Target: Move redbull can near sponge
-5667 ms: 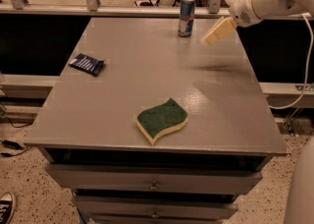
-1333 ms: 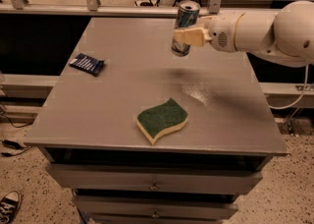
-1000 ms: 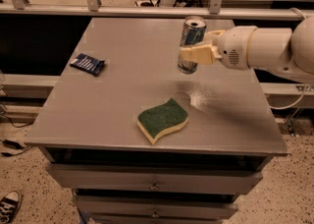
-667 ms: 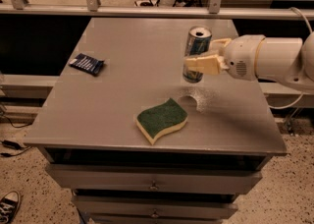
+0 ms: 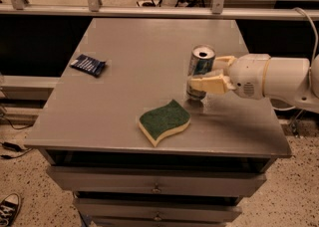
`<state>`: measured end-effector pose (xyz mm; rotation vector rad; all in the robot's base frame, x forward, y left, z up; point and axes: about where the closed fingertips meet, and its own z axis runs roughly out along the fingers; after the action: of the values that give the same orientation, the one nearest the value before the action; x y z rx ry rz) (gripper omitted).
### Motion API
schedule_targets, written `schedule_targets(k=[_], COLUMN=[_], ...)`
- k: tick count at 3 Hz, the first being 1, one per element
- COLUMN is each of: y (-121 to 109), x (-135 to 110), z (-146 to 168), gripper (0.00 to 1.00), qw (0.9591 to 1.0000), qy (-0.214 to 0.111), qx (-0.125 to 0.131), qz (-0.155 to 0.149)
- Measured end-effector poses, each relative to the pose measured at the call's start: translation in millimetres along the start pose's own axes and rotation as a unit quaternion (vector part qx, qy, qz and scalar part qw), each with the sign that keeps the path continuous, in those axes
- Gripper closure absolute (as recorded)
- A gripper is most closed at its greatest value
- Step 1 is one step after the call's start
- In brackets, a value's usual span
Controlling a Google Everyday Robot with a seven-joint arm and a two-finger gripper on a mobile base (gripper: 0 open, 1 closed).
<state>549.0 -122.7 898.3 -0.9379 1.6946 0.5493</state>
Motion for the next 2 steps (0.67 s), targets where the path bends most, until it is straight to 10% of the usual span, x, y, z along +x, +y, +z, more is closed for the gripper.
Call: schedule_targets(k=[2], y=[14.4], x=[10.5], z=[3.9], gripper=[0.89], qw=[0.9992], qy=[0.001], qx=[-0.039], qz=[-0.008])
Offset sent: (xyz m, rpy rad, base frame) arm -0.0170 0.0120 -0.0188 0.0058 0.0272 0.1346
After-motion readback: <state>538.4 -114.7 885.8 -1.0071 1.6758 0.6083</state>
